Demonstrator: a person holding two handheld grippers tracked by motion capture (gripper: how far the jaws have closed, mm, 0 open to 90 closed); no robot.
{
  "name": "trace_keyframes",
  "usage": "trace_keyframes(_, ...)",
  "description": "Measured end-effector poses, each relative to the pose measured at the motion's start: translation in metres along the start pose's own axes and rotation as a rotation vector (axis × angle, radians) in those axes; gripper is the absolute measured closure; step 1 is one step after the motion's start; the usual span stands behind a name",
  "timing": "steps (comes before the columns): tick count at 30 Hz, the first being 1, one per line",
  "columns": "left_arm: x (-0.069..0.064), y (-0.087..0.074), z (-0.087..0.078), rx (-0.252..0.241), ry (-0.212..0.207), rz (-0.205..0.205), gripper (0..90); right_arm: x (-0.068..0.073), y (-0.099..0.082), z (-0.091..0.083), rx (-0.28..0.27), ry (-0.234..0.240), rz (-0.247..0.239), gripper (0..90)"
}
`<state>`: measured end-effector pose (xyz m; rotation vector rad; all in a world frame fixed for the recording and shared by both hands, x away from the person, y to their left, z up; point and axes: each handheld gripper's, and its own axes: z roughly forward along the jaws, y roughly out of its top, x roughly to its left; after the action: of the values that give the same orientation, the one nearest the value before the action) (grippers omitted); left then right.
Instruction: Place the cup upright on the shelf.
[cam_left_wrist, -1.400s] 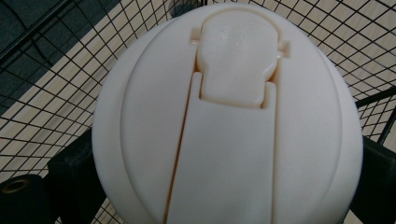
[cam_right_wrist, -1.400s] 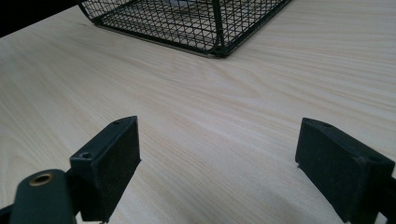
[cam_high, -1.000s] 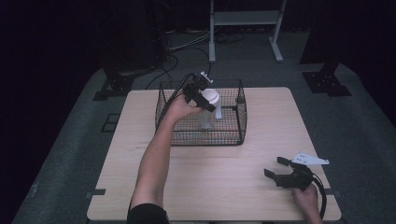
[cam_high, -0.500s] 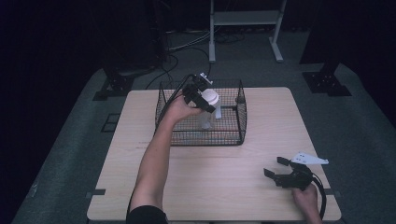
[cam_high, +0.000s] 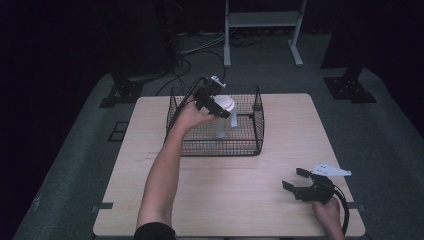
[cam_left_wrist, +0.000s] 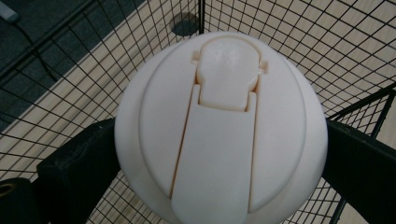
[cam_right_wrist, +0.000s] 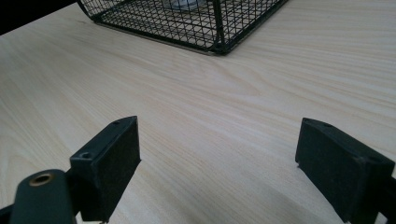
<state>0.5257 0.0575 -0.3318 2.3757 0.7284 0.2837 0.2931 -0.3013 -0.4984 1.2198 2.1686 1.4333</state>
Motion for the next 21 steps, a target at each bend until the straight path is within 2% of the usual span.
trace_keyframes(4, 0.000, 0.002, -0.009, -0.039, 0.005, 0.000, 1.9, 0.000, 0.000, 0.000, -0.001, 0.000, -0.003, 12.9)
trace_keyframes(8, -0.001, 0.003, -0.019, -0.057, 0.018, 0.004, 1.9, 0.000, 0.000, 0.000, -0.001, 0.000, -0.004, 12.9)
trace_keyframes(11, 0.000, 0.002, -0.024, -0.065, 0.017, 0.002, 1.9, 0.000, 0.000, 0.000, 0.000, -0.001, -0.005, 12.9)
trace_keyframes(21, 0.000, -0.011, -0.049, -0.075, 0.053, 0.004, 1.9, 0.000, 0.000, 0.000, -0.003, -0.007, -0.005, 12.9)
